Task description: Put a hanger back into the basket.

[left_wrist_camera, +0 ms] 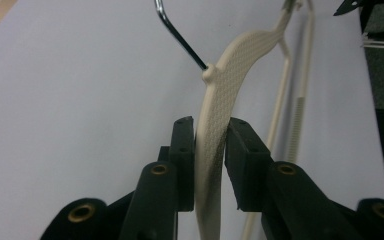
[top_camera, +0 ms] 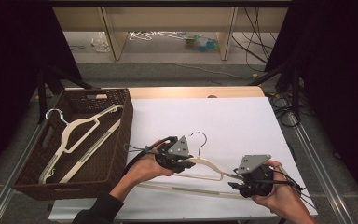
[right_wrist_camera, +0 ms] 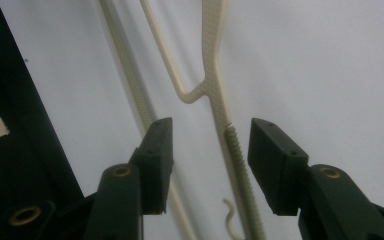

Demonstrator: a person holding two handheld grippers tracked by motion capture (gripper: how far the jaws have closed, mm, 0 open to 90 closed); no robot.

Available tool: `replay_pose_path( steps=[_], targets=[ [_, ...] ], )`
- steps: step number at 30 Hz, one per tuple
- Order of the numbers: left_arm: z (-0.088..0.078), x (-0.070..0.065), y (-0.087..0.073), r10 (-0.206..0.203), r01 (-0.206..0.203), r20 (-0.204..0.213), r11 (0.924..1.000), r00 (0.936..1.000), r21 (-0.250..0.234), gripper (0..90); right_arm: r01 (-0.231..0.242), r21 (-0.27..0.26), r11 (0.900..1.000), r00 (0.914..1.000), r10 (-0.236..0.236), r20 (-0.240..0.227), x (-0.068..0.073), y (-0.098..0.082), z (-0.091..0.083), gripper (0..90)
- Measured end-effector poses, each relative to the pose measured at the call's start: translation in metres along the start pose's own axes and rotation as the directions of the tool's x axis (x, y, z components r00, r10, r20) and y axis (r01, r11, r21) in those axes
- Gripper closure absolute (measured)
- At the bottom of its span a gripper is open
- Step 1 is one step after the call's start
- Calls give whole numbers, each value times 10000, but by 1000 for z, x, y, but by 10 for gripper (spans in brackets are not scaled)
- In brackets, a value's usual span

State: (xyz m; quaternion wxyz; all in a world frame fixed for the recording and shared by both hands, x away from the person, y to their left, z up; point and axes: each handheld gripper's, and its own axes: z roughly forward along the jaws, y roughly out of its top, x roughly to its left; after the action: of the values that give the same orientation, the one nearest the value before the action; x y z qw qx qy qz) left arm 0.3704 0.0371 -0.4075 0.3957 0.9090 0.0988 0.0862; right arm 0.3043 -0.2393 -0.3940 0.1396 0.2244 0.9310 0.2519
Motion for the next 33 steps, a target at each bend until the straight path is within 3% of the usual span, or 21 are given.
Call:
replay_pose_path(
  steps=[4,8,9,13,14,16,17,21,23,27,29,30,31,33],
  targets=[
    [-10,-5,0,-270,272,114,9995,9996,-178,773,-399,-810,9959,9976,442,529,0,0,-7,451],
    [-15,-11,2,-835,866,615,9951,9946,-488,833,-753,-1424,9869,9954,829,489,-5,-2,-16,412],
    [-16,-12,3,-941,968,543,9941,9941,-496,849,-1009,-1520,9832,9925,1102,539,-4,-3,-18,409],
    [-18,-12,6,-1330,1345,262,9884,9908,-702,851,-1283,-1949,9724,9884,1414,551,-4,-6,-24,367],
    [-20,-11,7,-1726,1744,293,9813,9846,-809,854,-1319,-2054,9697,9874,1469,592,-3,-7,-24,364],
    [-22,-11,9,-2096,2123,371,9721,9771,-996,853,-1447,-2121,9665,9855,1599,563,-4,-10,-24,364],
    [-24,-10,10,-2117,2133,272,9725,9770,-935,854,-1480,-2140,9656,9848,1637,576,-5,-12,-24,364],
    [-33,-8,15,-2506,2507,148,9615,9680,-1130,854,-1640,-2200,9616,9811,1823,655,-5,-20,-23,358],
    [-40,-6,17,-2772,2759,94,9520,9608,-1326,854,-1820,-2297,9561,9754,2051,810,-4,-23,-24,353],
    [-57,0,18,-3253,3213,61,9307,9456,-1749,854,-1819,-2597,9484,9739,2102,856,-1,-27,-24,324],
    [-66,4,19,-3331,3270,-12,9263,9429,-1874,854,-1965,-2764,9407,9683,2304,960,1,-30,-22,319],
    [-70,4,19,-3485,3411,-26,9188,9373,-1988,854,-2112,-2824,9358,9658,2443,873,3,-32,-21,319],
    [-76,6,20,-3498,3398,-143,9184,9367,-2024,854,-2206,-2897,9313,9639,2537,814,3,-33,-19,318],
    [-87,8,21,-3628,3506,-128,9086,9318,-2269,855,-2354,-2980,9251,9603,2686,755,3,-37,-15,313]
  ],
)
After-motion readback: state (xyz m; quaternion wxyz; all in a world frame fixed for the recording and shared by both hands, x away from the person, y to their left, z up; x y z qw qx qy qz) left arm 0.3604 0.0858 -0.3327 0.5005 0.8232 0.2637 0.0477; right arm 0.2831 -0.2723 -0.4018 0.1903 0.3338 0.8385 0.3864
